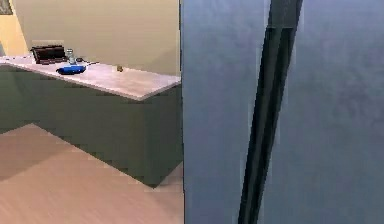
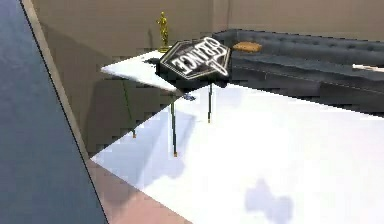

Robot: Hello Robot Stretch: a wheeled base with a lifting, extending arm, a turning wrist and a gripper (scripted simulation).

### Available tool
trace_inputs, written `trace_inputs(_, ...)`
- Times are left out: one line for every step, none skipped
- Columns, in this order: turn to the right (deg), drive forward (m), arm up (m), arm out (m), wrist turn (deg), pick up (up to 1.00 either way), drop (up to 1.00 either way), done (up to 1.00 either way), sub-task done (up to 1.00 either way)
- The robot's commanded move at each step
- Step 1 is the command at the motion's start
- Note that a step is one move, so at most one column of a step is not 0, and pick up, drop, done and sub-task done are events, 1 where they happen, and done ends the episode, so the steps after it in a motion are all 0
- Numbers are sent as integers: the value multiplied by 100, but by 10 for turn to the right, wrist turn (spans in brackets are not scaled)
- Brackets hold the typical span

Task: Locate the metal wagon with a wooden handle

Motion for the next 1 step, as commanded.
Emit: trace_inputs(120,0,0,0,0,0,0,0,0)
